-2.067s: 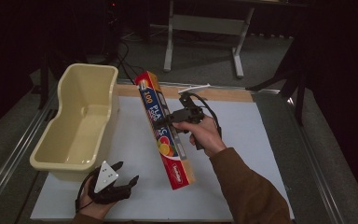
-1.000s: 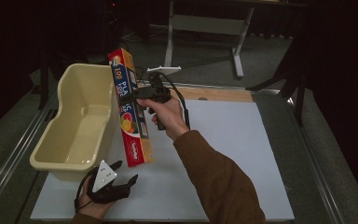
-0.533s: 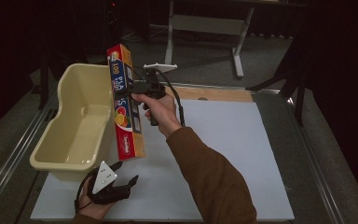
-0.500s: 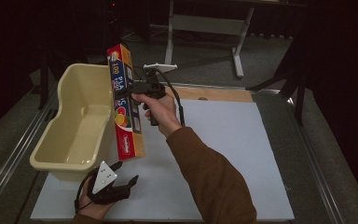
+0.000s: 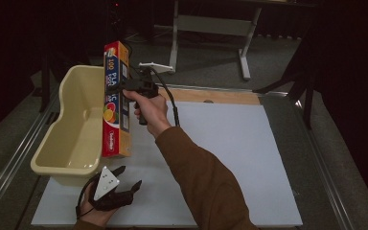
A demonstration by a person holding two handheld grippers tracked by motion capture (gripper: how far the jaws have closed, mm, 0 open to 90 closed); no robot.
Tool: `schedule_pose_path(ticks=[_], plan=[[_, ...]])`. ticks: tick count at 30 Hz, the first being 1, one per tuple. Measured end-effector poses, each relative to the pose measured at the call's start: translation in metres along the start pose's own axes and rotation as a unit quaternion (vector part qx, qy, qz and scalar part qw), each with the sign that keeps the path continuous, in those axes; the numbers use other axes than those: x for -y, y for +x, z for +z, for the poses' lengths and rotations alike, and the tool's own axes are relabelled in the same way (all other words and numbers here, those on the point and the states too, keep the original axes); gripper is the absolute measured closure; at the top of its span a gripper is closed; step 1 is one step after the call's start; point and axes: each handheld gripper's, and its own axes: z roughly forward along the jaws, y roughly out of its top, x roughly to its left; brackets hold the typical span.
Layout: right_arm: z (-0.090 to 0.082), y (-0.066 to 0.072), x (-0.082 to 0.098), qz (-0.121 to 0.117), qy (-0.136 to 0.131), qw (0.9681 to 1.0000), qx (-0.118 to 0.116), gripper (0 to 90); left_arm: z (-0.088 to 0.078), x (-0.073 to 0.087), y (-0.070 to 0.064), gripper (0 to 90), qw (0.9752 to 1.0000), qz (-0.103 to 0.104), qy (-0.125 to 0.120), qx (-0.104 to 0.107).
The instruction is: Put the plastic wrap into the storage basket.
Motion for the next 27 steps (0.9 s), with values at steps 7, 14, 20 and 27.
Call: schedule_pose_path(ticks=[7, 14, 20, 27], plan=[[0.02, 0.0, 0.007, 0.023, -0.022, 0.9991, -0.03, 39.4, -0.001, 0.0, 0.0, 27.3, 1.0, 0.001, -0.001, 0.003], [0.046, 0.0, 0.017, 0.036, -0.024, 0.9978, -0.049, 39.4, -0.003, 0.0, 0.0, 27.3, 1.0, 0.001, -0.004, 0.003], [0.066, -0.004, 0.025, 0.045, -0.028, 0.9972, -0.052, 39.4, -0.003, 0.0, 0.0, 27.3, 1.0, 0.001, -0.006, 0.005], [0.078, -0.014, 0.03, 0.074, -0.04, 0.9955, -0.044, 39.4, -0.003, 0.0, 0.0, 27.3, 1.0, 0.0, -0.007, 0.005]])
